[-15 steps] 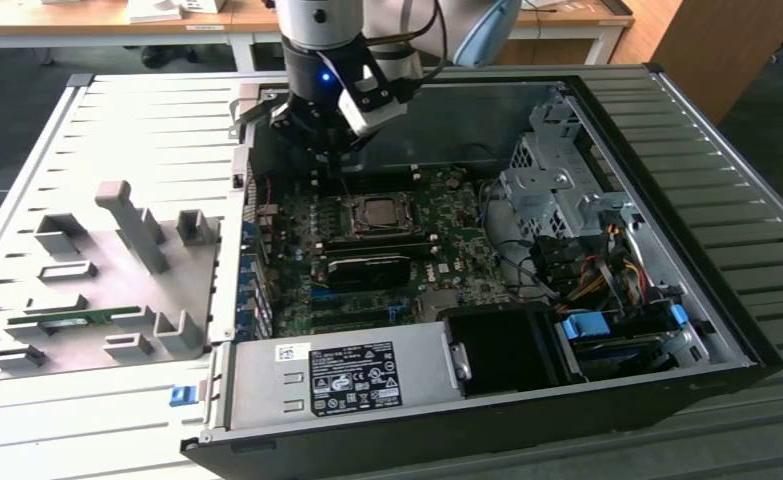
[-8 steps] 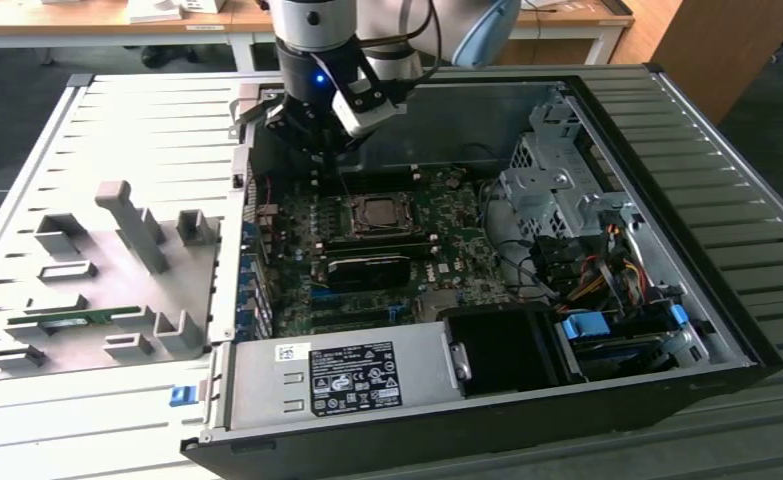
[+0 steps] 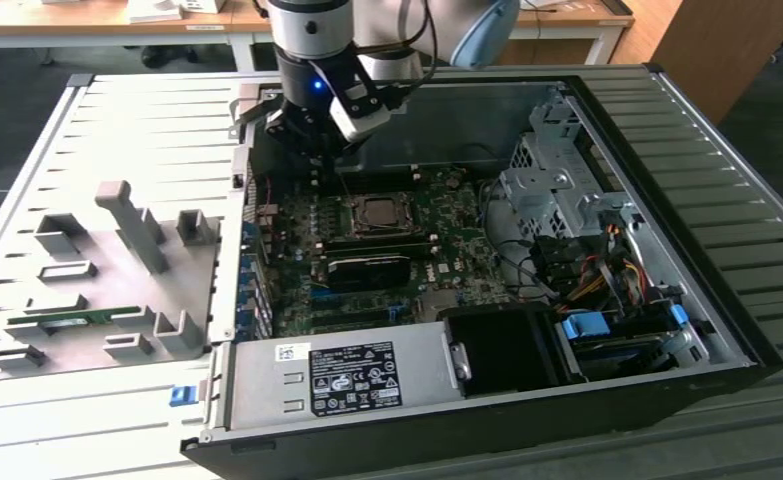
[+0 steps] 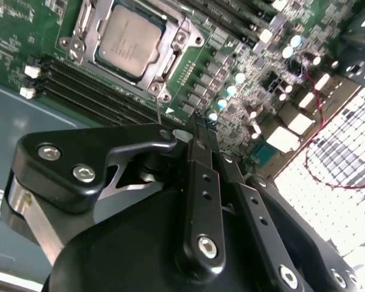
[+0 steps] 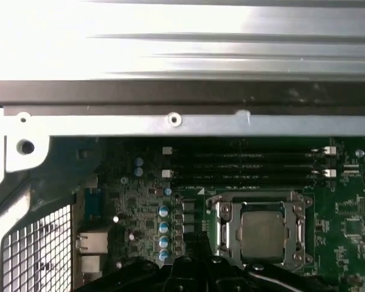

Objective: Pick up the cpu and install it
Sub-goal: 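Install the first cpu locking lever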

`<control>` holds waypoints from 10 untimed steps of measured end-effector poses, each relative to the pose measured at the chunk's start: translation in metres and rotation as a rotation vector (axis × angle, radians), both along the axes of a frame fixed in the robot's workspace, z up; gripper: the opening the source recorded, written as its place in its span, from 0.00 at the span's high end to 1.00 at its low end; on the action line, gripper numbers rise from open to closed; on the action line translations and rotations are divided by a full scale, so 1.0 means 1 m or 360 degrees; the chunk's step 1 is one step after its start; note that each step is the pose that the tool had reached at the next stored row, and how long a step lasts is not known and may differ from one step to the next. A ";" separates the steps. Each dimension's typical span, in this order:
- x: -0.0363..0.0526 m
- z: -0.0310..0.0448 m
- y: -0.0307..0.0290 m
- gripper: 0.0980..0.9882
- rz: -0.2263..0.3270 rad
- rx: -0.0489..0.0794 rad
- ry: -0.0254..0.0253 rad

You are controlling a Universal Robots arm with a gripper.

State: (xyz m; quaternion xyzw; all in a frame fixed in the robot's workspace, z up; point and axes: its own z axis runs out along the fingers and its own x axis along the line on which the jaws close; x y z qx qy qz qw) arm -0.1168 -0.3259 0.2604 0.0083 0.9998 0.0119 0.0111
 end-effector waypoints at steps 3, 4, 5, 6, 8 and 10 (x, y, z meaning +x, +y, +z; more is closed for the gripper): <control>-0.0003 -0.0019 0.0051 0.99 0.0000 0.0000 -0.00001; -0.0004 -0.0023 0.0065 0.99 0.0000 0.0000 -0.00001; -0.0006 -0.0025 0.0077 0.99 0.0000 0.0000 0.00001; -0.0008 -0.0027 0.0086 0.99 0.0000 0.0000 0.00000; -0.0014 -0.0030 0.0103 0.99 0.0000 0.0000 -0.00001; -0.0017 -0.0032 0.0115 0.99 0.0000 0.0000 -0.00001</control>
